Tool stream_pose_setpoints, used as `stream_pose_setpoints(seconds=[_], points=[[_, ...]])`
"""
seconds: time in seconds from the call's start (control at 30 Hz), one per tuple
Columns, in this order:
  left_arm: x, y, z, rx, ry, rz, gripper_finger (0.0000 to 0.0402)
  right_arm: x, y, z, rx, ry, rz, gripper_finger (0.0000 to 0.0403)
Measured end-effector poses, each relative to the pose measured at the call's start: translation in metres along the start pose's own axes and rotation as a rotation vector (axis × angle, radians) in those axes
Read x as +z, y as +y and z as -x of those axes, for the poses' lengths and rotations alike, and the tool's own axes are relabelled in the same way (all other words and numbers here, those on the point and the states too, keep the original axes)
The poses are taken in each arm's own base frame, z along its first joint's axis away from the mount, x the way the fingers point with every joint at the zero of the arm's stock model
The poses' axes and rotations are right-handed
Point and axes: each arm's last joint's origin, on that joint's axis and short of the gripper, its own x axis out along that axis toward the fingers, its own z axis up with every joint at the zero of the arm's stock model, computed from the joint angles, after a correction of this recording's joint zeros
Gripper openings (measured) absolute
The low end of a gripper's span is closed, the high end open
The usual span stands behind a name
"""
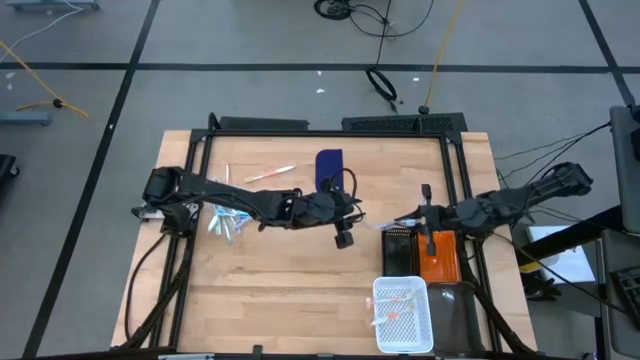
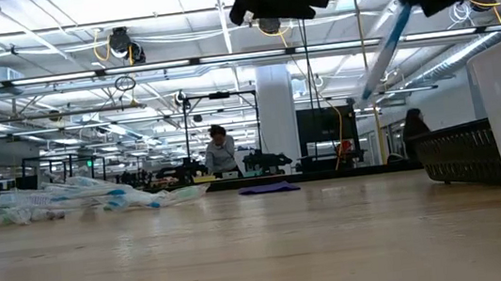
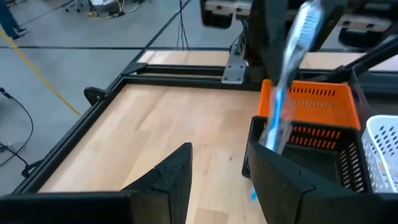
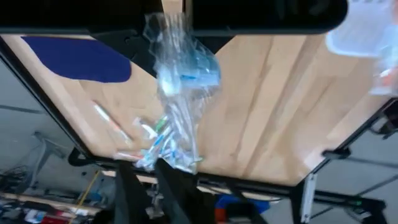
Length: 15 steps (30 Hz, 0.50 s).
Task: Pick & Place Toothbrushes
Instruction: Put the blue toothbrush into the black basket
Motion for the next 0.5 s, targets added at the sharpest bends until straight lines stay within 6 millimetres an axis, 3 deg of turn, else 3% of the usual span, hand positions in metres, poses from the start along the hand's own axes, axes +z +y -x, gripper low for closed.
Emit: stream_pose_setpoints(seconds=[0.17, 0.5], points=[[-0.003, 0.002, -0.001, 0.013, 0.026, -0.011, 0.0159, 0.007, 0.002, 0.007, 0.031, 0.139, 0.043, 0.001], [-0.008, 0.014, -0.005, 0.043, 0.078, -0.016, 0.0159, 0.011, 0.014, 0.001, 0.117, 0.365, 0.116, 0.001]])
